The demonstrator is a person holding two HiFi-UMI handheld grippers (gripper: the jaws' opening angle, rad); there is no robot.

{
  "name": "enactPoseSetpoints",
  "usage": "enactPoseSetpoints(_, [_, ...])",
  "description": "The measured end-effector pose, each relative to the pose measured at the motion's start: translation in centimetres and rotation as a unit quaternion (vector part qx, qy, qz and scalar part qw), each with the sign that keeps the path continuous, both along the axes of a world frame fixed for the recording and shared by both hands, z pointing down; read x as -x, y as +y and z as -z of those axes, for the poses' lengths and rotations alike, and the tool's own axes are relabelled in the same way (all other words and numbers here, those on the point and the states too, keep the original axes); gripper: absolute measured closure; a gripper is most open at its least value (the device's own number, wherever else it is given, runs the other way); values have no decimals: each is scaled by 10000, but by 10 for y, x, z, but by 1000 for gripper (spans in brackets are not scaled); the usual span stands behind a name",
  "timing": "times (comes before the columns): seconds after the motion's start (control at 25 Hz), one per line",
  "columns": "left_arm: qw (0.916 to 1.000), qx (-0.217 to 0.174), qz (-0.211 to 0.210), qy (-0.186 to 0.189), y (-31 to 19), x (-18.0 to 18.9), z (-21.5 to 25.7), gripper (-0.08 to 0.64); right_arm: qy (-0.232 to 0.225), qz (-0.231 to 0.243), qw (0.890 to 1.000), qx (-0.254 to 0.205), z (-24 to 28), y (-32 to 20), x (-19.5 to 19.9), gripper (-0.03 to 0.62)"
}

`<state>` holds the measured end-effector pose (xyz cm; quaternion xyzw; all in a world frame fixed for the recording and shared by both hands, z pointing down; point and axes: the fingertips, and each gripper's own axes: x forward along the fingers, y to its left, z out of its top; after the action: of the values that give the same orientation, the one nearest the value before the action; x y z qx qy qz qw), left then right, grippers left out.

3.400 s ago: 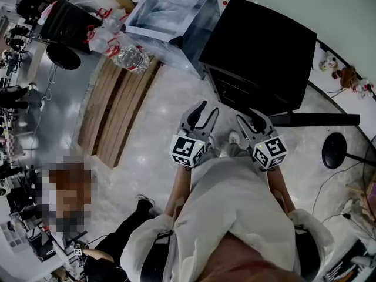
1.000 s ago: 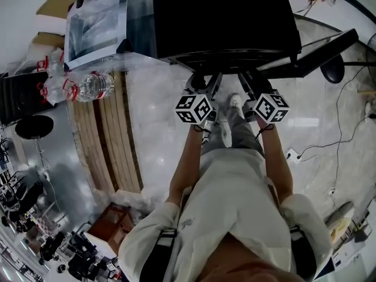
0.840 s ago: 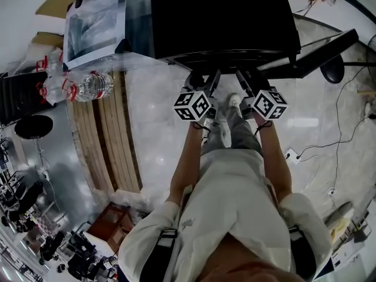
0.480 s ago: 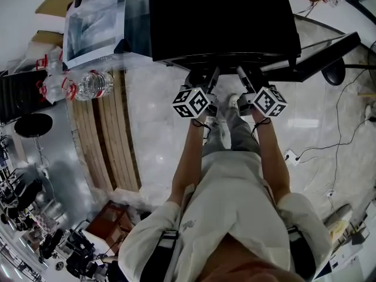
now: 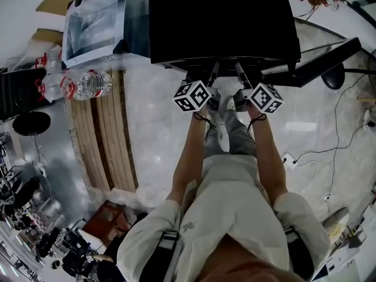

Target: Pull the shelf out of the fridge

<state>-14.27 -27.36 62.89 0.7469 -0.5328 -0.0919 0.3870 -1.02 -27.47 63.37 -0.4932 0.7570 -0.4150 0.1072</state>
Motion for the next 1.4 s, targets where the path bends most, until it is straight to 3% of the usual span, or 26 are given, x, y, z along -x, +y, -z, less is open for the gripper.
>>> enactPoseSetpoints(0.28, [9997,-94,-76,-231,-12,-3,-6,306,78,-86,9999,-114,-3,-12,0,357])
enactPoseSetpoints(0.44, [9995,-261,-88,-160,-14,-3,-4,331,7,-69,9997,-234,0,-15,6,428])
enactPoseSetpoints(0.64, [9991,-426,-29,6,-13,-3,-1,367,-225,-204,9990,-314,4,-14,4,465])
enactPoseSetpoints(1.4, [9970,-737,-171,158,5,-1,18,388,-577,-269,9949,-778,24,6,6,471])
